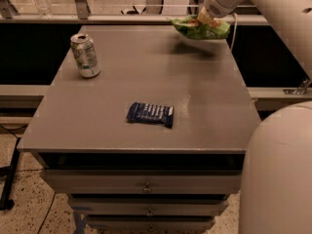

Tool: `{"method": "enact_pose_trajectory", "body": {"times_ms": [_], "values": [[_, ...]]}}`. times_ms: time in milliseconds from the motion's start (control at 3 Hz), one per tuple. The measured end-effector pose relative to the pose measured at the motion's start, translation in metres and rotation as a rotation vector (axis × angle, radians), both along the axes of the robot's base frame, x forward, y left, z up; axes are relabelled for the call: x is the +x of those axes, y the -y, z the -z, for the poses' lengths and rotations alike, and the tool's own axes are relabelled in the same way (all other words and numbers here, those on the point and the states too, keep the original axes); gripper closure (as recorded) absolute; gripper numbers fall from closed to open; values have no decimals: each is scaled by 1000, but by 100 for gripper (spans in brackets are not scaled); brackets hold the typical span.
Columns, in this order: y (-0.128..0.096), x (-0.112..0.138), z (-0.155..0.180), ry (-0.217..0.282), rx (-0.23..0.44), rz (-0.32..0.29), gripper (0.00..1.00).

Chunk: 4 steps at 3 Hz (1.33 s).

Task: Pick green rice chip bag

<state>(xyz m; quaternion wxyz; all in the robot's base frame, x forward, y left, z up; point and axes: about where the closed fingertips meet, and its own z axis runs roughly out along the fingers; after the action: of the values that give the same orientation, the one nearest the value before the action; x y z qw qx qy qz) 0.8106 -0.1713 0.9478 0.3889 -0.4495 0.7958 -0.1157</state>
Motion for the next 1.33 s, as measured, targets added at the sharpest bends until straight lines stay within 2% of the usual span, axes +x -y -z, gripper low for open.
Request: {"method": "enact_pose_trajectory", "body": {"times_ms": [667, 1333], "values": [[-7, -11, -54, 108, -14, -33, 100], [-14, -18, -76, 143, 7, -80, 100]]}}
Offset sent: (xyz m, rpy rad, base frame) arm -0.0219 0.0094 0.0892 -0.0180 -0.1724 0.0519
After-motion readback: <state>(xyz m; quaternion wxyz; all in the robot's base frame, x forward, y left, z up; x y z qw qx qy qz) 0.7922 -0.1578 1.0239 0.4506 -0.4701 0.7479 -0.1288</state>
